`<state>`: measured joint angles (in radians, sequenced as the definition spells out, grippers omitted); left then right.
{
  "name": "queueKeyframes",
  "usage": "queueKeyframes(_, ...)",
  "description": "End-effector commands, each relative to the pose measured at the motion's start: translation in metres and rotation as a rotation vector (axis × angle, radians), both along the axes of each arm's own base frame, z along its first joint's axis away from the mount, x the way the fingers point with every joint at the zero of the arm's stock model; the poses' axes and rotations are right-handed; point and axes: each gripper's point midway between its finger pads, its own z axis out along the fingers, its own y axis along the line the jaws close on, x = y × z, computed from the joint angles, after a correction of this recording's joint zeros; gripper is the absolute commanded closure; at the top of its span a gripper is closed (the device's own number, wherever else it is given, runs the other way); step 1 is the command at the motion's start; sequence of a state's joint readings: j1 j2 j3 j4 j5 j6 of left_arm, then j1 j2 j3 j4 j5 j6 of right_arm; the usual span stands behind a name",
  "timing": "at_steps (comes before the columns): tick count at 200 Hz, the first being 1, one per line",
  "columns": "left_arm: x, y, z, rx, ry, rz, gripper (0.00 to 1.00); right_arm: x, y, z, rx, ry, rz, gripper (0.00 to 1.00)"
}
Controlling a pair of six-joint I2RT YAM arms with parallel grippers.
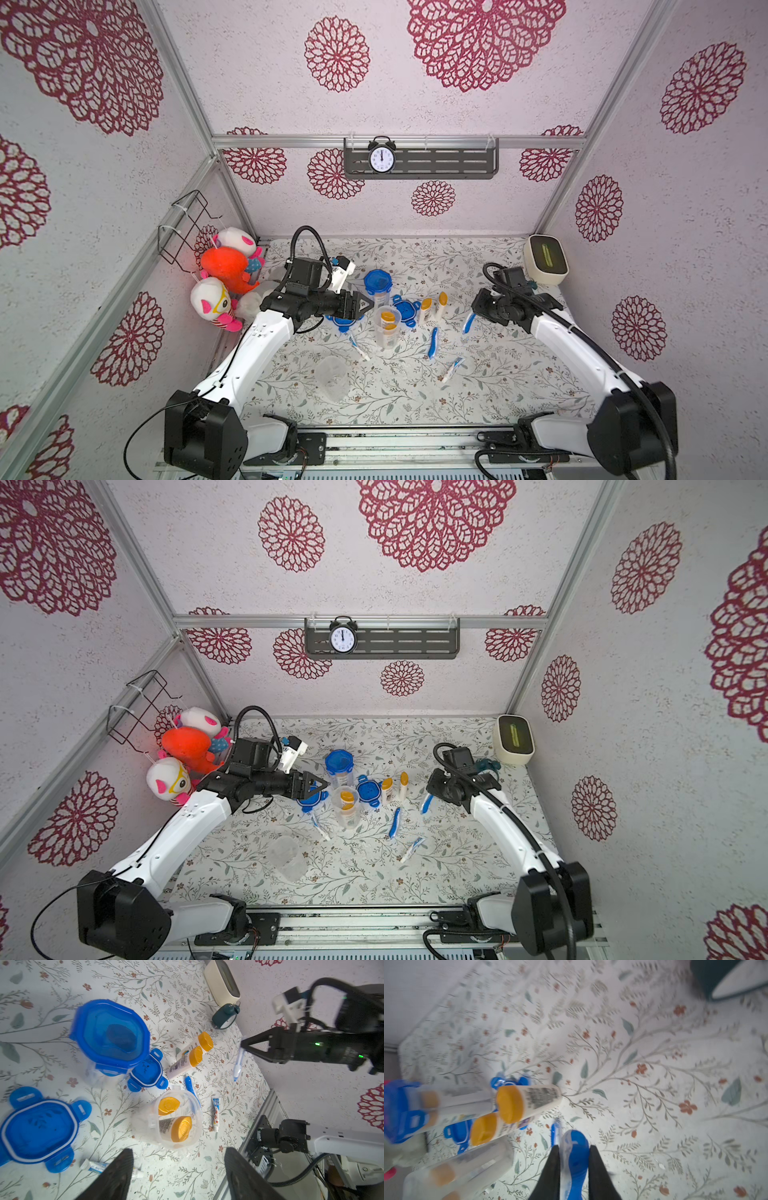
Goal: Pack away toiletry kits
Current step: Pick up the toiletry item from the center of the board, then place the toiletry item into the container.
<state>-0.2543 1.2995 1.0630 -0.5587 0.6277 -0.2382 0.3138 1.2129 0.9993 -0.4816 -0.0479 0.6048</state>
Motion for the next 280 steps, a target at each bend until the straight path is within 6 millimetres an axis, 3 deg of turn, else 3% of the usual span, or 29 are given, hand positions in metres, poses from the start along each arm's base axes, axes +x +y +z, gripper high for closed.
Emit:
queueKeyframes(1,0.011,0.016,0.014,0.004,-0.046,0.073,0.27,0.011,0.040,0.077,-0.063,-0.348,0.233,0.87)
queueKeyframes(27,0.015,0.020,0.013,-0.021,-0.028,0.095,0.27,0.009,0.093,0.137,0.028,-0.615,0.413,0.86)
queueKeyframes(40,0.017,0.022,0.010,-0.018,-0.016,0.110,0.27,0.008,0.118,0.155,0.066,-0.699,0.499,0.87)
queueKeyframes(59,0.019,0.026,0.003,0.002,0.007,0.135,0.27,0.005,0.155,0.163,0.089,-0.747,0.611,0.87)
queueKeyframes(79,0.020,0.029,0.000,0.019,0.020,0.146,0.27,0.001,0.194,0.159,0.113,-0.774,0.716,0.87)
queueKeyframes(105,0.019,0.032,0.000,0.029,0.012,0.159,0.27,-0.005,0.221,0.150,0.112,-0.813,0.783,0.87)
queueKeyframes(166,0.021,0.033,-0.002,0.030,0.023,0.175,0.27,-0.016,0.253,0.112,0.145,-0.806,0.837,0.88)
queueKeyframes(229,0.022,0.035,-0.005,0.040,0.029,0.191,0.27,-0.023,0.264,0.077,0.165,-0.760,0.863,0.88)
queueKeyframes(280,0.023,0.037,-0.010,0.056,0.036,0.201,0.27,-0.028,0.268,0.052,0.166,-0.725,0.878,0.80)
